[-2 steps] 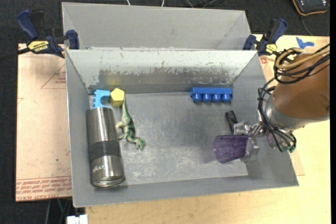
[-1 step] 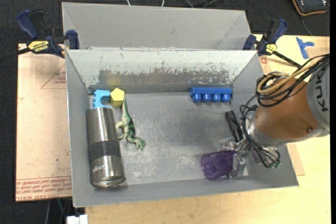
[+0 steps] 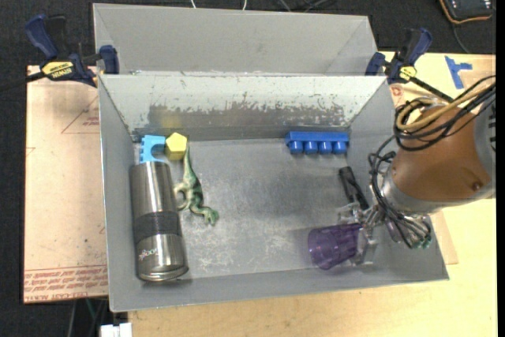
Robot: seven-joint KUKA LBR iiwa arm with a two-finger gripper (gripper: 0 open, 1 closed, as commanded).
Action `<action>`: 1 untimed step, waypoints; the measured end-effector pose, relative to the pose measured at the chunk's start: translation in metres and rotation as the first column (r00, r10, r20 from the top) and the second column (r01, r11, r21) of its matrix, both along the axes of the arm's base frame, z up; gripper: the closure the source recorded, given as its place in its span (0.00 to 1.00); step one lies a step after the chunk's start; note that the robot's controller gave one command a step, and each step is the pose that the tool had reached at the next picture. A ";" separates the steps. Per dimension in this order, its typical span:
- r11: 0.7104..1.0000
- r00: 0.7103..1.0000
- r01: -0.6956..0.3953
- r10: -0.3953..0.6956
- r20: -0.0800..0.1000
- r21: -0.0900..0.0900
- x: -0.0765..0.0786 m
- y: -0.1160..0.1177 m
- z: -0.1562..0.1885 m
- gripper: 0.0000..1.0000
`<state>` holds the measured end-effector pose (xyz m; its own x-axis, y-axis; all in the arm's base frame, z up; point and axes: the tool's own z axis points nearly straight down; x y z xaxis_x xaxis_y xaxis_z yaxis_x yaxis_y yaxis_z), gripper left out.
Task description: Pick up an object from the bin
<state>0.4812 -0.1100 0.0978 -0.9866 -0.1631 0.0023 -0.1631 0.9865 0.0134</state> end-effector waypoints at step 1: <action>0.997 0.997 0.074 -0.074 0.006 0.001 0.059 0.010 0.031 1.00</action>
Offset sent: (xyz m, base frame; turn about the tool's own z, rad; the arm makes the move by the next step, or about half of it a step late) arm 0.0026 -0.0127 0.1583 0.0231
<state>0.5399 -0.1002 0.1288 -0.9960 -0.0893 -0.0037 -0.0893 0.9959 0.0138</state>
